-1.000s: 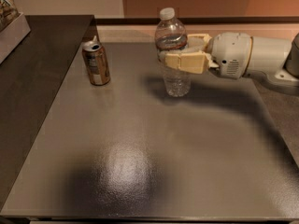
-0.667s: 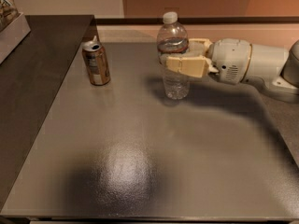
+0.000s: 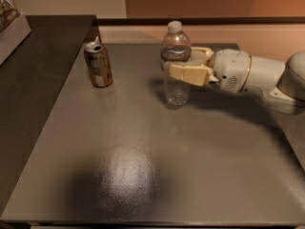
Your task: Place water bottle upright
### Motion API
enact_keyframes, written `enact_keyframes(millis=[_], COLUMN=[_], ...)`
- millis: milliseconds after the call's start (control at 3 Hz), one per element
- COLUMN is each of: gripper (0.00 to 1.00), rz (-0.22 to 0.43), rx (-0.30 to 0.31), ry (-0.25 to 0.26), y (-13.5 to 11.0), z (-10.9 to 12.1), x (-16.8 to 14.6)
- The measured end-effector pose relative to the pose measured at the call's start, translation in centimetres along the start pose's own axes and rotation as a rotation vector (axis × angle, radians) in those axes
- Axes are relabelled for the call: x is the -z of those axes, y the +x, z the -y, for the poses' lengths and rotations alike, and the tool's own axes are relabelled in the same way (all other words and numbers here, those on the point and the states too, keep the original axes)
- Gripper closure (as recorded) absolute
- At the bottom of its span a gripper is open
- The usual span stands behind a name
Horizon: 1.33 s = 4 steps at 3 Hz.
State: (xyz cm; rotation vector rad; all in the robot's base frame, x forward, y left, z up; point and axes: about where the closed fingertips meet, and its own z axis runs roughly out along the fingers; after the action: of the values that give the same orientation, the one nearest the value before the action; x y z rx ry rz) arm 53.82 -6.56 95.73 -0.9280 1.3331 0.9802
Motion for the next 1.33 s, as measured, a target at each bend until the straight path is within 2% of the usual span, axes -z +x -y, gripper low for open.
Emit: enact_keyframes(millis=[333,667,1333], gripper=[1.0,0.81,0.36], rz=[0.022,0.04,0.064], rx=[-0.004,-0.015,-0.037], ry=[-0.008,-0.013,-0.031], y=[0.7,1.4,2.6], z=[0.3,0.6,0.9], x=[-0.1,-0.2,-0.2])
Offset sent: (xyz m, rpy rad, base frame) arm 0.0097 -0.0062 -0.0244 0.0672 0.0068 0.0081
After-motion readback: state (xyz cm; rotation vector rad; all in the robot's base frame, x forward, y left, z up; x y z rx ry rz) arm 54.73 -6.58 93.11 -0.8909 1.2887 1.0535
